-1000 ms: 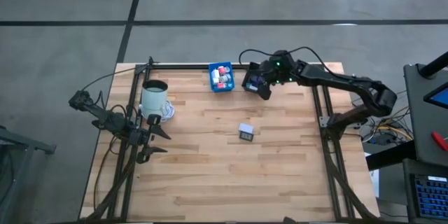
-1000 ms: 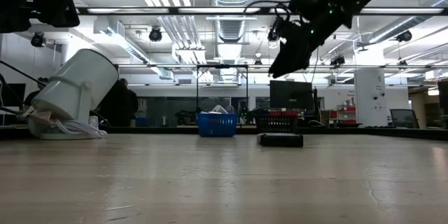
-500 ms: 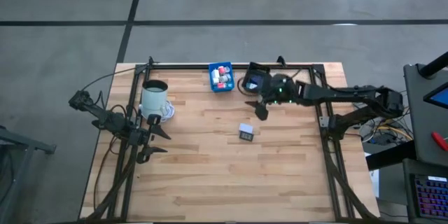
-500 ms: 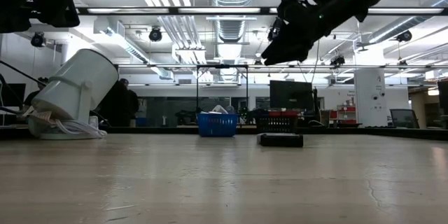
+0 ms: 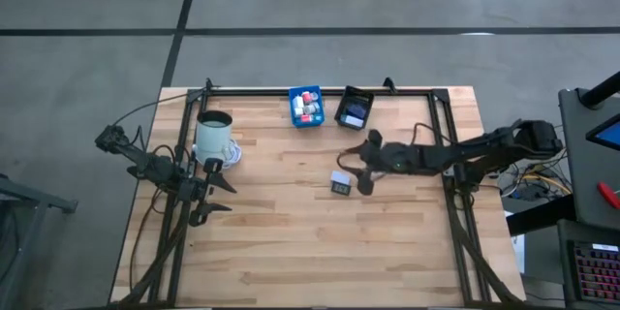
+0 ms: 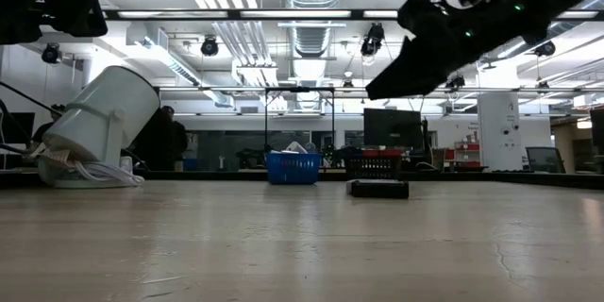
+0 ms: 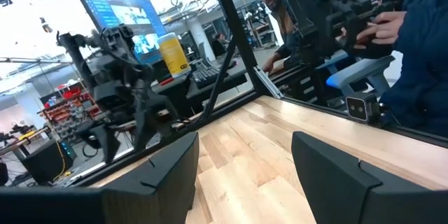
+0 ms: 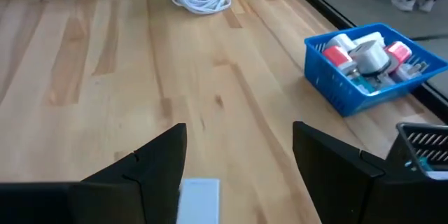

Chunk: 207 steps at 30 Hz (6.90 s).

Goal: Pick & Place Office items
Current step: Put the white digital clock into the black basket

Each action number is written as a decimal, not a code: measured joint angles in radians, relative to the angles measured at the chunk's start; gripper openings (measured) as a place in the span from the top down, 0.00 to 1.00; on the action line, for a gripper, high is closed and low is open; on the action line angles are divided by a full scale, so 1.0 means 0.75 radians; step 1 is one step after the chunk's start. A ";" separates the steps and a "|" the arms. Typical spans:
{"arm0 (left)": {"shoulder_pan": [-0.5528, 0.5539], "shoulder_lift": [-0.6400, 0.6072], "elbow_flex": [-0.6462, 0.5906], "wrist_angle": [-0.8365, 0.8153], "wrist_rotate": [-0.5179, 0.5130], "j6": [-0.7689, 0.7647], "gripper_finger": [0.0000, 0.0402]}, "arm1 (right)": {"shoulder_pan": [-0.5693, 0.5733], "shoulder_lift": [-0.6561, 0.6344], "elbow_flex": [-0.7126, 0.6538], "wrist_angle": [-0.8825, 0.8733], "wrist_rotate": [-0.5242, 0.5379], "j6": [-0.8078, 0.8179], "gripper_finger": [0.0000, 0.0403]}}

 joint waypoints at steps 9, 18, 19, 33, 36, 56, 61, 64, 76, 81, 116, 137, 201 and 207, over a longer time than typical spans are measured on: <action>0.000 0.000 0.000 0.000 0.000 0.000 0.42 | 0.096 0.001 -0.152 0.190 0.097 0.010 0.38; 0.000 0.000 0.000 0.001 0.000 0.000 0.42 | 0.096 0.147 -0.135 0.226 0.098 0.030 0.36; 0.000 0.000 0.000 0.000 0.000 0.000 0.42 | 0.096 0.182 -0.135 0.258 0.097 0.031 0.36; 0.000 0.000 0.000 0.000 0.000 0.000 0.42 | 0.095 0.574 -0.087 0.602 0.097 0.030 0.39; 0.000 0.000 0.000 0.000 0.000 0.000 0.42 | 0.095 0.611 -0.066 0.601 0.096 0.010 0.39; 0.001 0.001 0.000 0.000 0.000 0.000 0.42 | 0.079 0.621 -0.065 0.501 0.126 0.045 0.40; 0.000 0.001 0.000 0.000 0.000 0.000 0.42 | 0.079 0.616 -0.065 0.478 0.093 0.049 0.40; 0.000 0.001 0.000 0.001 0.000 0.000 0.42 | 0.080 0.612 -0.065 0.470 0.085 0.049 0.40; 0.000 0.001 0.000 0.000 0.000 0.000 0.42 | 0.078 0.591 -0.065 0.418 0.094 0.080 0.41; 0.000 0.001 0.000 0.001 0.000 0.000 0.42 | 0.067 0.591 -0.066 0.400 0.175 0.095 0.42; 0.000 0.001 0.000 0.000 0.000 0.000 0.42 | 0.088 0.405 -0.075 0.264 0.306 0.069 0.40; 0.000 0.001 0.000 0.001 0.000 0.000 0.42 | 0.034 0.558 -0.076 0.275 0.299 0.299 0.40; 0.000 0.001 0.000 0.001 0.000 0.000 0.42 | -0.165 -0.020 -0.026 0.067 0.339 -0.029 0.59; 0.000 0.001 0.000 0.001 0.000 0.000 0.42 | -0.383 -0.088 0.109 -0.220 0.176 -0.057 0.59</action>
